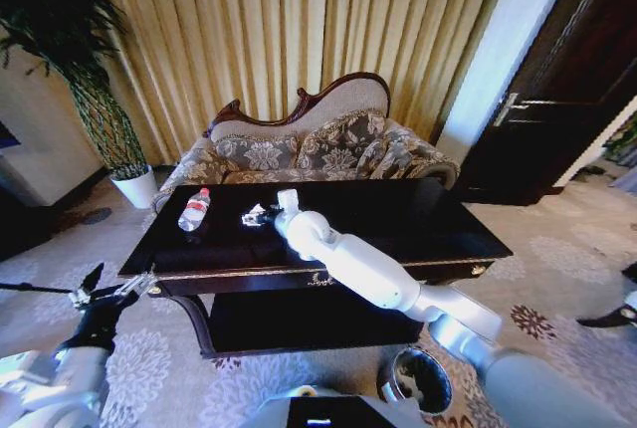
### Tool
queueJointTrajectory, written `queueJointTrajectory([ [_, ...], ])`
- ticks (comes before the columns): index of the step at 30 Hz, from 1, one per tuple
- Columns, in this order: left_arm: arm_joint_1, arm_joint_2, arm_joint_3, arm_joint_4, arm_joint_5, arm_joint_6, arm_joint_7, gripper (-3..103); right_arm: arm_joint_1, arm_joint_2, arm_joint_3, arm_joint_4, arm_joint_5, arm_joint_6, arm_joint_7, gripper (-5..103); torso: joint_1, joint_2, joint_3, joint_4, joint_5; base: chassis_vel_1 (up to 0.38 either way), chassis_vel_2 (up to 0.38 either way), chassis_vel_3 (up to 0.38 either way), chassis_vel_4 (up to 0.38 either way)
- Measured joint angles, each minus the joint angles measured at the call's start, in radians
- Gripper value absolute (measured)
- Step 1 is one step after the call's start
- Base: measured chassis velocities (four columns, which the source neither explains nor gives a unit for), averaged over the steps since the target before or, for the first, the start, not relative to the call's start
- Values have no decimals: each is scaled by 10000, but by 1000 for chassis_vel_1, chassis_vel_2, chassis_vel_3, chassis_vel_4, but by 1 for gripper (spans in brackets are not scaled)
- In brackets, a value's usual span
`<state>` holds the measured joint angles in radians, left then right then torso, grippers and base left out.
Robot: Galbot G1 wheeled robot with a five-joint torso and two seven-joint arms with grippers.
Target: Move to the front of the table and place the trash on the table into the trash bin.
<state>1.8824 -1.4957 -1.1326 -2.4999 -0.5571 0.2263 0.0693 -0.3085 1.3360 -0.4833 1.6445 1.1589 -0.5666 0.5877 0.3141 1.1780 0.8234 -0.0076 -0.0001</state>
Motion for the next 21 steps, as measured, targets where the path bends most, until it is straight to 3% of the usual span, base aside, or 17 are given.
queueJointTrajectory([
  [21, 101, -46, -81, 0, -96, -278, 174, 100, 52, 770, 20, -1590, -974, 272, -248, 100, 0, 0, 0, 0, 0, 0, 0, 0, 0],
])
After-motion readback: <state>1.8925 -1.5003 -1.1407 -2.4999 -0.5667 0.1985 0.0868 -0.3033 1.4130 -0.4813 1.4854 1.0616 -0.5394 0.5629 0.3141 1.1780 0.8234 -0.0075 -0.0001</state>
